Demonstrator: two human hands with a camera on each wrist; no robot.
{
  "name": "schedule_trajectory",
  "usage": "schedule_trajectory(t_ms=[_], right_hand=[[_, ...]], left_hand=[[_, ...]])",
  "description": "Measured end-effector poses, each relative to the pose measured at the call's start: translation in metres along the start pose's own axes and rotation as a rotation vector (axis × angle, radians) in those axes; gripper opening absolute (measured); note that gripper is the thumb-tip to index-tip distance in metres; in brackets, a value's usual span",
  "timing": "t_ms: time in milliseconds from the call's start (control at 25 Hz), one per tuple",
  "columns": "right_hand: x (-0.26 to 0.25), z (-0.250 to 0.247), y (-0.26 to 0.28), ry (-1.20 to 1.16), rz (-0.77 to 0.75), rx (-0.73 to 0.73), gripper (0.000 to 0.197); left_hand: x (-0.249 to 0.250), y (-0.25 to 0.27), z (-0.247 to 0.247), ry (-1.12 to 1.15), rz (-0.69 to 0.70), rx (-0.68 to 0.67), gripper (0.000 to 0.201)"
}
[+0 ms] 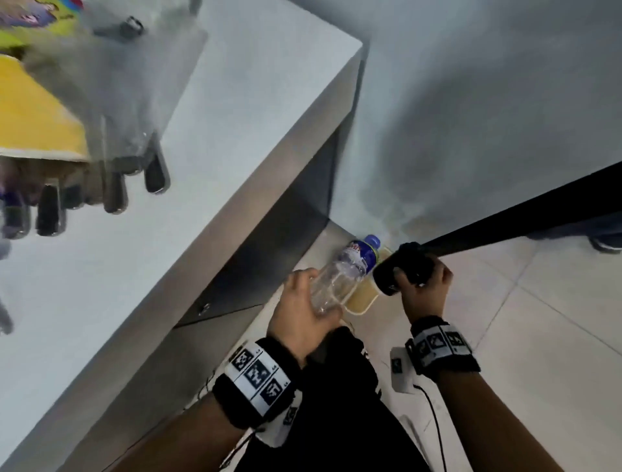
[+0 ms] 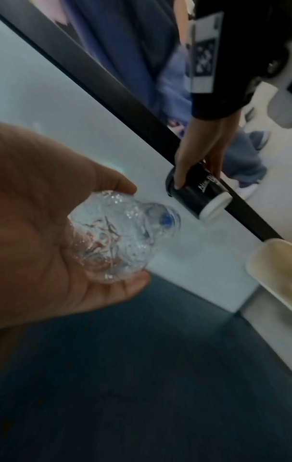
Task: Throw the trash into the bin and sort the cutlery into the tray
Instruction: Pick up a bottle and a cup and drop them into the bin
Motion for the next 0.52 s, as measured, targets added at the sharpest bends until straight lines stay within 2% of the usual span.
schedule_trajectory(t_ms=[120,240,520], right_hand=[[0.075,0.05,-0.037,0.149,0.148,-0.058,0.067],[0.137,0.096,-0.072,0.236,0.205,-0.084,0.064],[0.239,0.189,-0.125,0.417,0.135,-0.184,0.066]], left_hand=[[-0.045,-0.051,0.089,-0.103,-0.103,-0.126,0.063],[-0.094,-0.096,0.166,-0.169,-0.179,-0.201,0.06],[-0.178,-0.162,0.294,-0.283,-0.279,-0.283,0.061]])
Point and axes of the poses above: each hand's wrist, its own y-axis away from the middle knuckle, its own z-axis out of the palm, x = y × z, the point moved 9 cm from there along -y, towards the middle knuckle, and after that the axes turned 11 degrees about x, right-handed, at the moved point
